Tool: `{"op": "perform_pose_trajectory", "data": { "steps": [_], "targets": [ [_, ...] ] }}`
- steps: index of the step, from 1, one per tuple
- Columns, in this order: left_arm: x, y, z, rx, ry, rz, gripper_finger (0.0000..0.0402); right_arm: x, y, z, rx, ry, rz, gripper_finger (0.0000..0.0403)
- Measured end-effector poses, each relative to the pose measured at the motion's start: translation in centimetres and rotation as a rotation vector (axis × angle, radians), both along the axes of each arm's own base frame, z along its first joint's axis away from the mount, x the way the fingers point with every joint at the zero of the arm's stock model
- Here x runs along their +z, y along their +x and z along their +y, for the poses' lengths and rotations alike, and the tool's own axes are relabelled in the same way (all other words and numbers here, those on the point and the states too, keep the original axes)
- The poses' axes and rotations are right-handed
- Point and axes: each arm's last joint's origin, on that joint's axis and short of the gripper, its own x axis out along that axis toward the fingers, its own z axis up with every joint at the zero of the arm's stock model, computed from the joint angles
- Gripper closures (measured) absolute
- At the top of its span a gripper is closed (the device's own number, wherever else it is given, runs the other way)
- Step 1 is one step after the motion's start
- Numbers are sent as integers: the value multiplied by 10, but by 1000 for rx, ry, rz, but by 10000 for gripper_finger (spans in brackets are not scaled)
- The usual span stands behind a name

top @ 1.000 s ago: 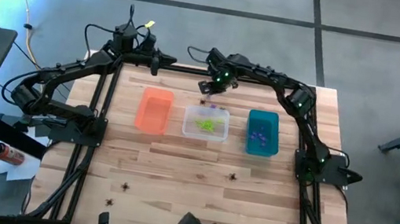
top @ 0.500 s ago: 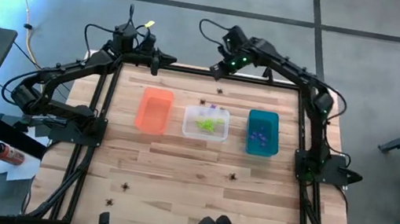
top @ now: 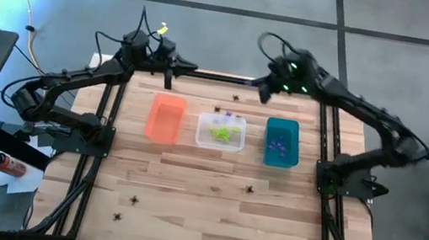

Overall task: Sort Halloween decoration
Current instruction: Put the purple spider toy into the blue bin

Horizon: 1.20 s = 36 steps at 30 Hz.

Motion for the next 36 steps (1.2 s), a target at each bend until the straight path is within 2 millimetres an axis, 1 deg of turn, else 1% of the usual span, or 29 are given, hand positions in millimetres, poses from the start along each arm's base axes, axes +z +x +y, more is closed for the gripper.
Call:
{"op": "perform_pose_trajectory", "data": {
  "steps": [5, 7, 10, 13, 18, 25, 30, 32, 36],
  "targets": [
    [8, 23, -30, -138, 47, -64, 401, 6, -37, 39, 133, -107, -224, 403],
    [9, 32, -42, -177, 55, -78, 401, 8, -49, 53, 176, -116, -301, 403],
    [11, 41, -57, -169, 40, -95, 401, 3, -66, 70, 186, -83, -353, 403],
    [12, 45, -64, -163, 46, -110, 401, -2, -79, 81, 159, -57, -381, 403],
    [19, 44, -64, -158, 80, -166, 401, -8, -89, 89, 111, -46, -396, 403],
    [20, 38, -52, -120, 31, -183, 401, -8, -88, 91, 124, -46, -393, 403],
    [20, 37, -50, -123, 27, -182, 401, -13, -89, 91, 124, -11, -353, 403],
    [20, 37, -50, -123, 27, -182, 401, -18, -91, 93, 116, 42, -275, 403],
    [20, 37, -50, -121, 63, -179, 401, -24, -99, 97, 91, 154, -6, 403]
  ]
}}
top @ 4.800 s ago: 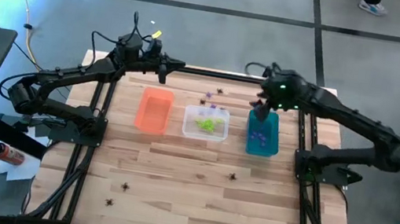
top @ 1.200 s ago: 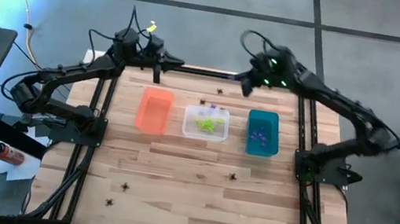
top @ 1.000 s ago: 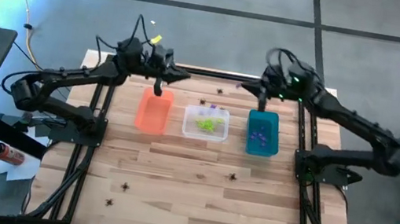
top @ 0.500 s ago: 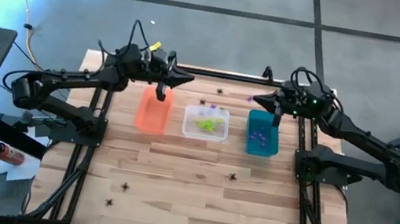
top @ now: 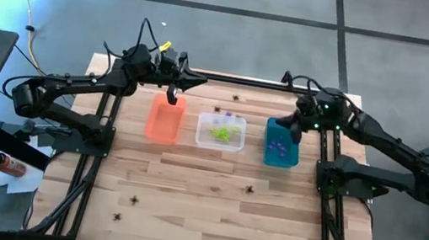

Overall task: Sort Halloween decoration
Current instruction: Put the purple spider toy into the blue bin

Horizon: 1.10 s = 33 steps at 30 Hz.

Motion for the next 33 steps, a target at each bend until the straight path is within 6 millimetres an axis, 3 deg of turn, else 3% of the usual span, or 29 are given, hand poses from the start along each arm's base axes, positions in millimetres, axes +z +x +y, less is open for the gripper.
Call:
{"op": "perform_pose_trajectory", "data": {
  "steps": [6, 10, 16, 26, 33],
  "targets": [
    [0, -3, 6, 31, 50, 2, 401, -11, -19, 6, -125, 156, 450, 403],
    [0, -7, 12, 58, 49, 4, 401, -30, -20, 5, -206, 257, 612, 403],
    [0, -12, 19, 89, 49, 4, 401, -67, -1, -10, -289, 269, 684, 403],
    [0, -14, 23, 104, 50, 4, 401, -121, 21, -57, -492, 390, 759, 403],
    [0, -14, 23, 104, 51, 4, 401, -140, 26, -68, -505, 412, 797, 403]
  ]
}}
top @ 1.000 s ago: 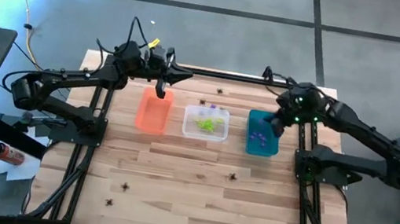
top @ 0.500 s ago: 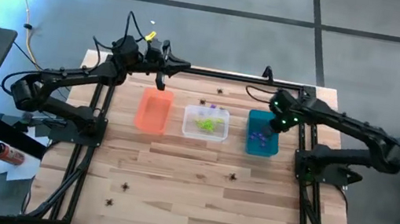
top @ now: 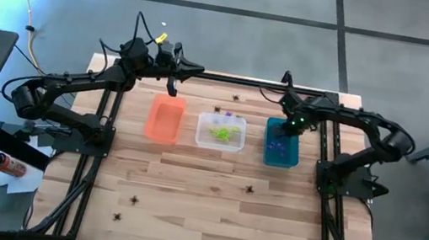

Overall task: Sort Halloween decoration
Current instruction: Put the purple spider toy into the blue bin, then adjust the transparent bin

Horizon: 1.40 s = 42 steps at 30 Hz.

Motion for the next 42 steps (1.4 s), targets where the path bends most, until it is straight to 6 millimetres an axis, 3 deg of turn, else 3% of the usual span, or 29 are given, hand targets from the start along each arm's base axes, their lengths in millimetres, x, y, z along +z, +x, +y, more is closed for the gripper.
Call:
{"op": "perform_pose_trajectory", "data": {
  "steps": [15, 21, 28, 32, 36, 42],
  "targets": [
    [0, 0, 0, 0, -1, 0, 401, -1, 3, -6, -104, -51, -10, 395],
    [0, 0, 0, 0, -1, 0, 401, 2, -1, -3, -71, -40, 5, 324],
    [0, 0, 0, 0, -2, -1, 401, 22, -10, 5, -62, -59, -39, 229],
    [1, -1, 0, -2, -17, -4, 401, 45, -14, 11, -48, -70, -203, 214],
    [5, -4, -3, -15, -65, -23, 401, 76, -15, 18, 5, -123, -477, 214],
    [12, -9, -5, -26, -165, -63, 401, 123, -10, 30, 256, -296, -901, 214]
  ]
}}
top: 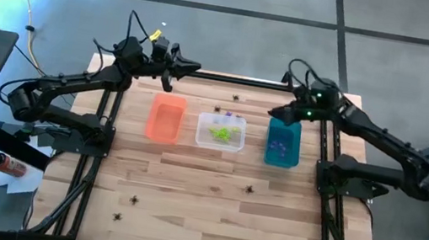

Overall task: Sort Halloween decoration
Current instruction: Adjust the transparent bin

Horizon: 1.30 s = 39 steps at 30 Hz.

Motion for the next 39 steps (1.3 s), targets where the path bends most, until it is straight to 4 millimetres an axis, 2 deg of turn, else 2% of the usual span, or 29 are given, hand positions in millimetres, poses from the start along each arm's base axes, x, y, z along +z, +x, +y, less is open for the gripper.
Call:
{"op": "perform_pose_trajectory", "data": {
  "steps": [4, 7, 11, 16, 19, 22, 23, 26, 29, 34, 39],
  "targets": [
    [0, 0, 0, 6, -3, 1, 401, 19, 7, 4, 56, -195, -147, 214],
    [0, 0, 0, 7, -4, 2, 401, 21, 12, 2, 51, -221, -178, 214],
    [-1, 0, 0, 8, -6, 5, 401, 9, 21, -5, 10, -161, -121, 220],
    [-1, -1, 2, 20, -7, 5, 401, -13, 37, -18, -53, 7, -50, 246],
    [-1, -3, 5, 28, -7, 6, 401, -28, 55, -31, -89, 113, 30, 293],
    [-3, -6, 9, 44, -30, 24, 401, -37, 78, -48, -92, 134, 80, 373],
    [-5, -7, 11, 52, -39, 38, 401, -41, 86, -55, -94, 135, 100, 388],
    [-9, -11, 16, 53, -61, 81, 401, -55, 109, -76, -99, 181, 172, 384],
    [-11, -16, 20, 3, -65, 101, 401, -65, 131, -90, -65, 199, 259, 398],
    [-13, -23, 24, -123, -63, 130, 401, -79, 168, -96, 26, 221, 362, 401],
    [-22, -28, 29, -140, -140, 196, 401, -87, 187, -93, 88, 225, 431, 402]
  ]
}}
